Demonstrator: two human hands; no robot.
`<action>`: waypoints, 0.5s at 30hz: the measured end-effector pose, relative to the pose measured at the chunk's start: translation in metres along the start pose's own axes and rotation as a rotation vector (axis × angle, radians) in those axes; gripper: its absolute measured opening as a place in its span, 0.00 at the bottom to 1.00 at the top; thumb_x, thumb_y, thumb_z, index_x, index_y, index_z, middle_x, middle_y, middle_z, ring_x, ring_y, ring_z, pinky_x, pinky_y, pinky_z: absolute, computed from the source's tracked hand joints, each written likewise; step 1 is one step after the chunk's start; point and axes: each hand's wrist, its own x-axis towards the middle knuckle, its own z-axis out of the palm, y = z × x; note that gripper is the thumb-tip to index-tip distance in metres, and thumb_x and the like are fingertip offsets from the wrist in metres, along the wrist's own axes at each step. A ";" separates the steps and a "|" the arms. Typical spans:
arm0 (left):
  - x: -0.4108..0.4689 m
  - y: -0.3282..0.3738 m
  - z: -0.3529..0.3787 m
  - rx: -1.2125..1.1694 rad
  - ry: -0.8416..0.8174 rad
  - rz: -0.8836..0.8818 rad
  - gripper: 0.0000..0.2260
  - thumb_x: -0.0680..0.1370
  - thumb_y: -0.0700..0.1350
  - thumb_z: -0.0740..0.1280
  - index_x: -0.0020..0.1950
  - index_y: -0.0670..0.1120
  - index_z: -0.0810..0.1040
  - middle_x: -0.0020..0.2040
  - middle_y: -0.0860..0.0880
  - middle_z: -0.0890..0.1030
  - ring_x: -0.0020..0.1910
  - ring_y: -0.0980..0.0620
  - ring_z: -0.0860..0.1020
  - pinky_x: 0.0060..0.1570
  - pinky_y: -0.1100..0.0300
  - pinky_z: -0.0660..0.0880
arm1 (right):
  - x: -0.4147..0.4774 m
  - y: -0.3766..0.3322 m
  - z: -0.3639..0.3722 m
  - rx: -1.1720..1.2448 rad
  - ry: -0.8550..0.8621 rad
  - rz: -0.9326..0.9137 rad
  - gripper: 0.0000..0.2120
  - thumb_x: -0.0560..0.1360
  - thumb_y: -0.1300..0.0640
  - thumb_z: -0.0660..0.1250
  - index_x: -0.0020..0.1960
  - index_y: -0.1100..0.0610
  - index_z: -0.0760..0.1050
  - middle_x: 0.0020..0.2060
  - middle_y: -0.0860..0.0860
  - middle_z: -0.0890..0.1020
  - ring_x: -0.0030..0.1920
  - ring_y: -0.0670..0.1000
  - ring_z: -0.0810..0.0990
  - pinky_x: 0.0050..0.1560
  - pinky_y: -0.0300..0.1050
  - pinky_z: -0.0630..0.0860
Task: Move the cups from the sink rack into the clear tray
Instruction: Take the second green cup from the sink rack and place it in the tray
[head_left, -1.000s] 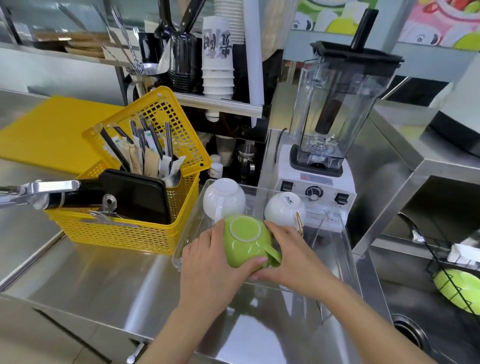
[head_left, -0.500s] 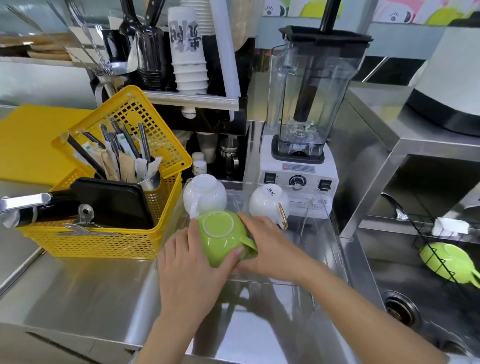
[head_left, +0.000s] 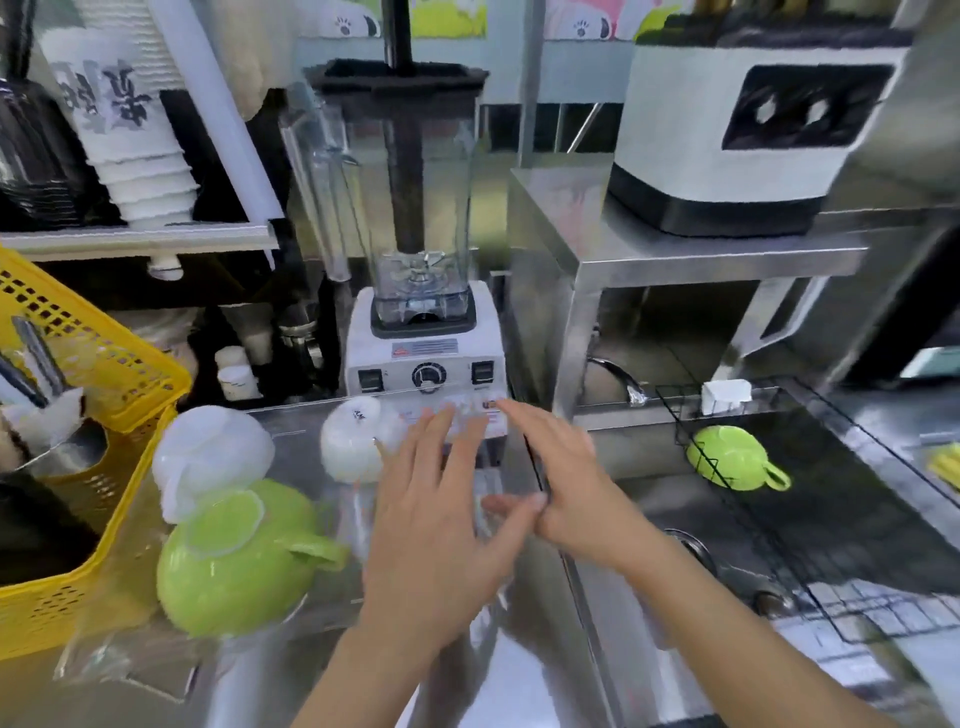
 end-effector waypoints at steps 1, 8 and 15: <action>0.007 0.012 0.012 -0.034 -0.029 0.020 0.31 0.73 0.67 0.55 0.67 0.48 0.67 0.69 0.43 0.70 0.69 0.46 0.64 0.67 0.56 0.56 | -0.006 0.013 -0.013 0.016 0.021 0.051 0.38 0.67 0.45 0.72 0.72 0.43 0.56 0.70 0.43 0.63 0.70 0.41 0.58 0.72 0.43 0.52; 0.056 0.092 0.114 -0.139 -0.184 0.148 0.31 0.71 0.64 0.59 0.69 0.48 0.67 0.70 0.48 0.69 0.69 0.52 0.62 0.69 0.59 0.56 | -0.058 0.123 -0.094 0.099 0.199 0.394 0.36 0.67 0.47 0.71 0.69 0.43 0.57 0.68 0.45 0.65 0.69 0.47 0.62 0.72 0.56 0.59; 0.114 0.153 0.235 -0.110 -0.452 0.186 0.39 0.65 0.68 0.52 0.71 0.49 0.63 0.72 0.48 0.65 0.71 0.49 0.61 0.71 0.52 0.58 | -0.093 0.237 -0.155 0.101 0.260 0.582 0.40 0.67 0.51 0.74 0.72 0.52 0.57 0.67 0.52 0.68 0.63 0.47 0.68 0.57 0.35 0.64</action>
